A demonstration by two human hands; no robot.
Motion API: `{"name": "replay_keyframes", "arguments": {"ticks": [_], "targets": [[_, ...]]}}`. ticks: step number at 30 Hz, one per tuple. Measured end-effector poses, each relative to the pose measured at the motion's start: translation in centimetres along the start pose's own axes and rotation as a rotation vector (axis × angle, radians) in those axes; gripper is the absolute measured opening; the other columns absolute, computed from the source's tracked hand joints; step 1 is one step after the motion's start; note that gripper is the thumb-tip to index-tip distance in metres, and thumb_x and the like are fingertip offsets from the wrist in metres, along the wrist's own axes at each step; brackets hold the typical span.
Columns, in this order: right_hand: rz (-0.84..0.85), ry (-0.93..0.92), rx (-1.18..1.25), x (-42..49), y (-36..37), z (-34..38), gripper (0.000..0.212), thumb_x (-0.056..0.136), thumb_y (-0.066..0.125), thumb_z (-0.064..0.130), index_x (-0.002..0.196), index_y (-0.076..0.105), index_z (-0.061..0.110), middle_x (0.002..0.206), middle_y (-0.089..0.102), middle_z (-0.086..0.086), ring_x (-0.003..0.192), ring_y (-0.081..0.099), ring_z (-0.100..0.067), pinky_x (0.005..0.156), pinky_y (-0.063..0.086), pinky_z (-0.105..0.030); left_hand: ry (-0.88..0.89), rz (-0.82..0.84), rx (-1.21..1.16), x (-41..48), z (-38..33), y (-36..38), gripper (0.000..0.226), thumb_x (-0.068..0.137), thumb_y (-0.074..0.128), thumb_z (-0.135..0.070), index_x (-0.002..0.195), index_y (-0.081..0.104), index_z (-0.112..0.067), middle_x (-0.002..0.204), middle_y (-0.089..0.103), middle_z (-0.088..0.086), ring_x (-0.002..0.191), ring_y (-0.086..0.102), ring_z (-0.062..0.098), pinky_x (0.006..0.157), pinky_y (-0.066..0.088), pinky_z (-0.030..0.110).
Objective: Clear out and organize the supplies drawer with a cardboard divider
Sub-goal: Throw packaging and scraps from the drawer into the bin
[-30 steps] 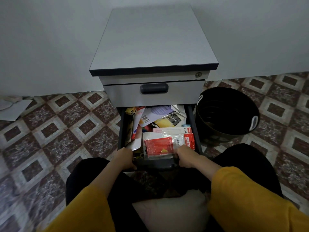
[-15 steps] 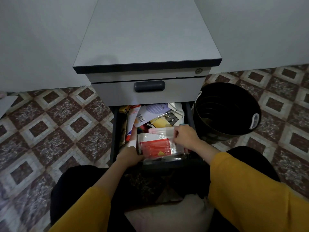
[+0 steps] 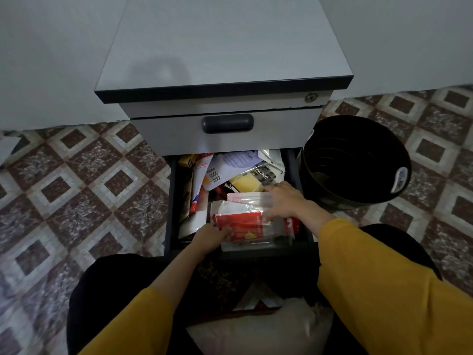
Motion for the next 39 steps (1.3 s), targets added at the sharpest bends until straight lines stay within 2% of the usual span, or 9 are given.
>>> {"name": "replay_keyframes", "arguments": {"ticks": [5,9,15,18,22,26,32,35,39], "targets": [[-0.023,0.000,0.034,0.0,-0.2,-0.5,0.089,0.061,0.077,0.059,0.132,0.048,0.014,0.131,0.050,-0.005,0.123,0.038,-0.025,0.096,0.041,-0.036,-0.068,-0.048,-0.001,0.3,0.0,0.3,0.021,0.091,0.057,-0.027,0.079,0.060,-0.011,0.080,0.058,0.003,0.088,0.054,0.022,0.078,0.041,0.028],[-0.026,-0.017,0.047,-0.2,-0.4,-0.5,0.080,0.059,0.077,0.060,0.122,0.056,0.015,0.122,0.055,-0.003,0.114,0.048,-0.023,0.093,0.043,-0.036,-0.076,-0.097,0.062,0.4,-0.3,0.4,0.034,0.089,0.058,-0.029,0.110,0.062,-0.002,0.108,0.064,0.014,0.101,0.058,0.028,0.082,0.044,0.029],[0.114,0.003,0.284,-0.3,-0.1,-0.2,0.054,0.058,0.084,0.048,0.085,0.045,0.023,0.088,0.045,0.006,0.073,0.043,-0.008,0.056,0.033,-0.024,-0.081,-0.144,0.078,0.3,-0.3,0.0,0.040,0.085,0.062,-0.036,0.111,0.063,-0.005,0.108,0.066,0.011,0.098,0.061,0.025,0.080,0.047,0.029],[0.144,-0.018,0.302,-0.4,-0.1,0.1,0.061,0.061,0.084,0.038,0.108,0.051,0.015,0.104,0.048,0.001,0.089,0.048,-0.015,0.068,0.041,-0.028,-0.064,-0.150,0.036,0.3,-0.5,-0.1,0.036,0.084,0.063,-0.035,0.107,0.066,-0.007,0.104,0.068,0.009,0.092,0.062,0.021,0.084,0.050,0.032],[0.153,0.005,0.390,-0.3,0.0,0.0,0.039,0.064,0.084,0.028,0.075,0.046,0.024,0.083,0.043,0.009,0.076,0.043,-0.010,0.055,0.030,-0.021,-0.009,-0.193,0.030,-0.1,-1.5,-0.3,0.031,0.085,0.064,-0.030,0.105,0.067,-0.007,0.104,0.068,0.009,0.096,0.061,0.023,0.081,0.045,0.028],[0.084,0.018,0.435,-0.6,0.6,-0.3,0.060,0.068,0.080,0.025,0.118,0.055,0.003,0.100,0.048,-0.001,0.089,0.046,-0.016,0.055,0.030,-0.021,-0.022,-0.197,-0.018,-0.1,-1.8,-0.6,0.028,0.083,0.068,-0.026,0.102,0.069,-0.006,0.099,0.070,0.009,0.088,0.063,0.022,0.075,0.049,0.027],[-0.022,0.017,0.462,-1.2,0.0,-0.5,0.061,0.064,0.079,0.028,0.117,0.058,0.006,0.102,0.057,-0.002,0.092,0.056,-0.020,0.067,0.044,-0.025,-0.012,-0.192,-0.110,-0.3,-2.0,-1.2,0.025,0.083,0.068,-0.030,0.071,0.064,-0.009,0.069,0.061,0.005,0.063,0.055,0.016,0.059,0.043,0.027],[-0.055,0.023,0.528,-1.5,-1.0,-0.3,0.042,0.066,0.078,0.025,0.100,0.062,0.006,0.101,0.063,-0.006,0.093,0.062,-0.024,0.078,0.050,-0.035,0.001,-0.219,-0.206,-0.8,-2.8,-2.2,0.024,0.086,0.066,-0.030,0.072,0.060,-0.011,0.065,0.055,-0.001,0.060,0.050,0.012,0.051,0.036,0.022],[-0.115,0.054,0.661,-2.5,-2.8,-0.3,0.029,0.069,0.078,0.021,0.090,0.062,0.009,0.093,0.064,-0.006,0.081,0.061,-0.018,0.070,0.049,-0.028,0.039,-0.316,-0.387,-1.8,-3.7,-3.8,0.025,0.085,0.065,-0.033,0.092,0.061,-0.010,0.093,0.062,0.006,0.080,0.057,0.019,0.076,0.049,0.030]]}}
Point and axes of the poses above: each hand's wrist, its own x-axis towards the middle knuckle, its own y-axis out of the palm, z = x × y, the point moved 3 cm from there along x, towards the middle knuckle
